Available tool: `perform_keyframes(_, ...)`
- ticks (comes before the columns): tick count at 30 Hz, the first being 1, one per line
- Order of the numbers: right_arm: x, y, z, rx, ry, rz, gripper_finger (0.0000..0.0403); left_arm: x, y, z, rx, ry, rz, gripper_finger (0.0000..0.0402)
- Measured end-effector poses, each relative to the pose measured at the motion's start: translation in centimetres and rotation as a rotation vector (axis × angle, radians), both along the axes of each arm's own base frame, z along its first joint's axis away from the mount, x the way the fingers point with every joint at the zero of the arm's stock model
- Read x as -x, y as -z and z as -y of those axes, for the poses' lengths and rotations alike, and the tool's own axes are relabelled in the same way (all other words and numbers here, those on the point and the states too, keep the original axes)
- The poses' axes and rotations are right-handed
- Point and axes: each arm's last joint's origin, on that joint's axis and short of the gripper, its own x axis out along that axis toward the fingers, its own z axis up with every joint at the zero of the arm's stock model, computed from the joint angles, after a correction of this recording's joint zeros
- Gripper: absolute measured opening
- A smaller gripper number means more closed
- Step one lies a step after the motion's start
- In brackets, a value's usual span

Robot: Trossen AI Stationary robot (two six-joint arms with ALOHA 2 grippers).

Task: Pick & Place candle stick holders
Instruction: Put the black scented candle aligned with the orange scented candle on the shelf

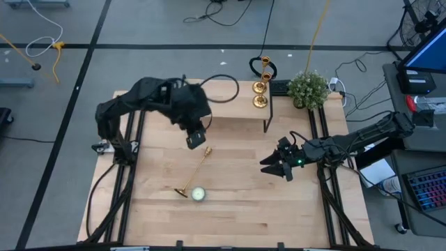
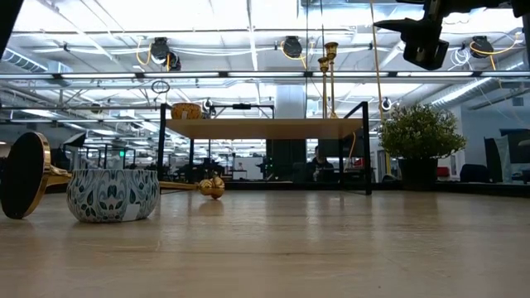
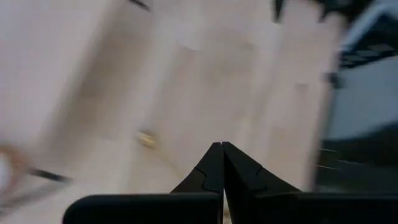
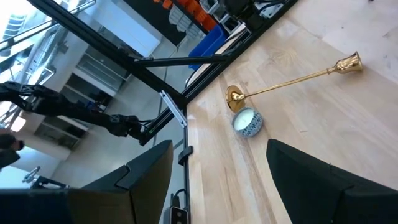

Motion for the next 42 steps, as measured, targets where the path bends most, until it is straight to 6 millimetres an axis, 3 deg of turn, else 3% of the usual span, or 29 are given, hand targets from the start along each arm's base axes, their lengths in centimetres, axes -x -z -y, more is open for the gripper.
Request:
perform_keyframes(4, 0.0, 0.0, 0.0, -0.025, 0.006, -0.006, 0.0256, 0.1, -0.1, 0.1, -0.265, 0.002, -0.013, 0.0)
perform_keyframes(9, 0.0, 0.0, 0.0, -0.042, 0.01, -0.011, 0.0256, -1.4, 2.8, -1.4, -0.45, 0.032, -0.169, 0.0)
perform_keyframes(13, 0.0, 0.0, 0.0, -0.045, 0.013, -0.011, 0.0256, -1.7, 6.4, -4.6, -0.427, 0.023, -0.342, 0.0)
perform_keyframes(16, 0.0, 0.0, 0.0, -0.046, 0.022, -0.012, 0.0256, -1.3, 9.2, -7.4, -0.281, -0.015, -0.435, 0.0)
perform_keyframes(21, 0.0, 0.0, 0.2, -0.04, 0.07, -0.01, 0.0256, 0.3, 11.3, -11.1, -0.102, -0.123, -0.491, 0.0)
perform_keyframes(25, 0.0, 0.0, 0.3, -0.03, 0.115, -0.007, 0.0256, 1.9, 10.8, -12.9, -0.16, -0.177, -0.506, 0.0)
perform_keyframes(30, -0.2, 0.0, 1.0, -0.042, 0.177, -0.006, 0.0256, 6.4, 7.9, -15.4, -0.315, -0.396, -0.502, 0.0)
perform_keyframes(37, -0.4, 0.0, 2.0, -0.048, 0.232, -0.001, 0.0256, 12.1, 6.8, -19.9, -0.064, -0.858, -0.387, 0.0)
perform_keyframes(42, -0.5, 0.0, 2.6, -0.048, 0.259, 0.0, 0.0256, 12.1, 8.8, -22.6, 0.161, -0.991, -0.36, 0.0)
